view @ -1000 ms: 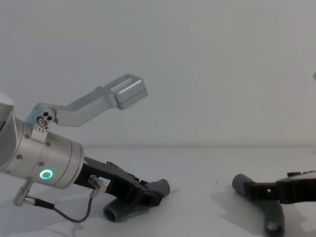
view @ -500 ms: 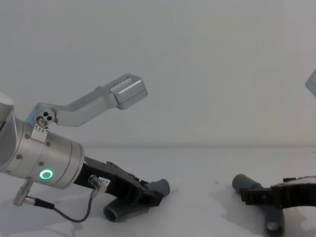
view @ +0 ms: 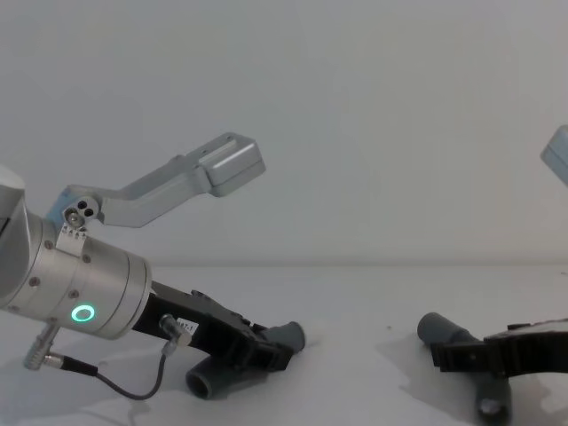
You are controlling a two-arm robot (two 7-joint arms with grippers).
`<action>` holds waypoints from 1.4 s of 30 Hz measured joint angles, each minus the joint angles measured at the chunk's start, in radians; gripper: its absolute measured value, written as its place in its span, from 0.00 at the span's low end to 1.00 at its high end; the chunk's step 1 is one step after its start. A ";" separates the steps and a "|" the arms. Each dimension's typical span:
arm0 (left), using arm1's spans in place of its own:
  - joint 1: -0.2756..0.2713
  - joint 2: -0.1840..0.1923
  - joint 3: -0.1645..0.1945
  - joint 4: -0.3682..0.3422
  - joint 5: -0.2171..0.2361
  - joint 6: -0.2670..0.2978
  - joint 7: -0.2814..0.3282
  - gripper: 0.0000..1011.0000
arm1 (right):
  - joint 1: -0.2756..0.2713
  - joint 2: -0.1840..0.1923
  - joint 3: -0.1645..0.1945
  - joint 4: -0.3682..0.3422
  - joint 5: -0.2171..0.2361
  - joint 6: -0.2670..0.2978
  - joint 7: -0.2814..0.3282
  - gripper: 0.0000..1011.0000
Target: Use both hands to pick up one end of the pipe from the table, align the ends, and insert them.
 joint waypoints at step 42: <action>0.000 0.000 0.000 0.000 0.000 0.000 0.000 0.36 | 0.005 -0.029 -0.002 0.011 -0.034 0.036 0.015 0.99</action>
